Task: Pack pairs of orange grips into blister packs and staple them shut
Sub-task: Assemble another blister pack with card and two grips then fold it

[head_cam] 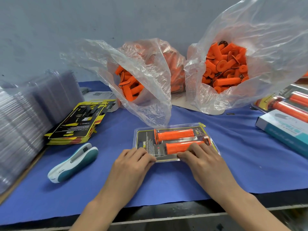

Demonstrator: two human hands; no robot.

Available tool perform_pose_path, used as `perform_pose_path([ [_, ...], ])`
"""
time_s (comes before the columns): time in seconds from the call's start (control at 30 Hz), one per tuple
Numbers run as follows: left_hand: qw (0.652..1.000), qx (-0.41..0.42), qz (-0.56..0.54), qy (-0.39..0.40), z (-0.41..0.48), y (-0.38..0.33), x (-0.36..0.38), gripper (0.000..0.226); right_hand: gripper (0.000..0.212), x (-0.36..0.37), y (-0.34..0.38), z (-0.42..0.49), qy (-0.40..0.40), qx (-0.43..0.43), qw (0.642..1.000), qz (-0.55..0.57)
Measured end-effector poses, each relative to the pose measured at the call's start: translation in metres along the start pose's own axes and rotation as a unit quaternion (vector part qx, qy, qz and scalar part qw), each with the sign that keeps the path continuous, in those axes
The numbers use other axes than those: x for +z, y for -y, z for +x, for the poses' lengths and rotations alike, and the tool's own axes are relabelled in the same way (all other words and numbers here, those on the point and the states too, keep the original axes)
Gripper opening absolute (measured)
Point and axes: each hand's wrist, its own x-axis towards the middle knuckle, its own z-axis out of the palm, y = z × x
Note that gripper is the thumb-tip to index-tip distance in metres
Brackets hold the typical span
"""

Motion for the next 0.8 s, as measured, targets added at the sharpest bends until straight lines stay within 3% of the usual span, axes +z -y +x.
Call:
perform_pose_path([
  [0.17,1.000,-0.003,-0.004,-0.009,-0.001,0.001,0.006,0.020,0.007,0.001,0.024,0.013,0.015,-0.056,0.998,0.009],
  [0.5,1.000,-0.010,-0.025,0.013,-0.002,0.013,0.004,0.022,0.004,0.002,0.023,0.015,0.022,-0.065,0.998,0.001],
  [0.8,0.997,-0.061,-0.039,0.034,-0.011,0.036,0.000,0.020,0.012,-0.003,-0.002,0.009,-0.051,-0.080,0.995,0.005],
])
